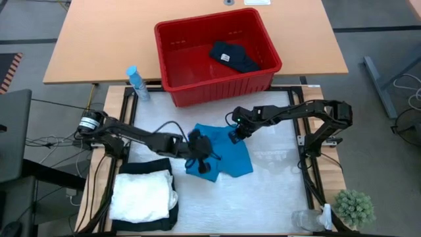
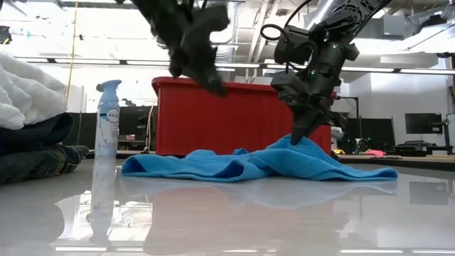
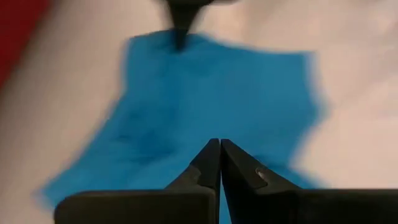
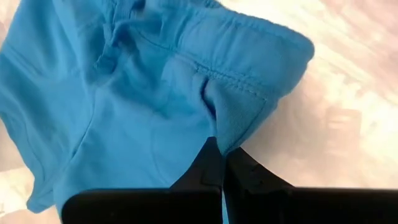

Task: Fold Laundry from Bin
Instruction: Fold the blue shorts from the red bin

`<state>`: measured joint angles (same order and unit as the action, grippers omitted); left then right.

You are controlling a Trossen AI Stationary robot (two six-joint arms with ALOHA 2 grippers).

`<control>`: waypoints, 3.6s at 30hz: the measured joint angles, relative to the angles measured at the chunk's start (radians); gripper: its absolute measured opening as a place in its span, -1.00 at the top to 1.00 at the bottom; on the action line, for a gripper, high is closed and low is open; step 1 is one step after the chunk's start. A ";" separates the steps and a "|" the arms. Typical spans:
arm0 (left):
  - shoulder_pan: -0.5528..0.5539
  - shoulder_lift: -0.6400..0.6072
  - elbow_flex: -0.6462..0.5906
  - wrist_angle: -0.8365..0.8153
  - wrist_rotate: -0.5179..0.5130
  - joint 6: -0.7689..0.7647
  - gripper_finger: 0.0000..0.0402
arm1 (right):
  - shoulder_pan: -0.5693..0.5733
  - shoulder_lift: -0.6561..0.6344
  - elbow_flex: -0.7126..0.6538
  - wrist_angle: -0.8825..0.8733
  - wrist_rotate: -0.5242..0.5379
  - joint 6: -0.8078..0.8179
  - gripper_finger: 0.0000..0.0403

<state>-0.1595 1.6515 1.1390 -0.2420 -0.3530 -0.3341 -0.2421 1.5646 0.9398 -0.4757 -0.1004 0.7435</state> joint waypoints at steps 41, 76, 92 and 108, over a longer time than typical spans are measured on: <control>0.364 0.216 -0.235 0.415 0.245 -0.025 1.00 | -0.011 0.000 0.000 0.266 -0.004 0.120 0.91; -0.046 -0.076 -0.336 -0.050 0.100 -0.237 1.00 | 0.039 0.000 0.000 0.279 -0.007 0.097 0.91; -0.070 0.100 -0.341 0.282 0.300 -0.385 1.00 | 0.039 0.000 0.000 0.278 -0.035 0.089 0.91; -0.052 0.264 0.026 0.383 0.558 -0.225 1.00 | -0.016 0.000 0.000 0.250 -0.056 0.026 0.91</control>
<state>-0.2116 1.9152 1.1646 0.1407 0.2053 -0.5594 -0.2579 1.5650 0.9398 -0.2257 -0.1566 0.7697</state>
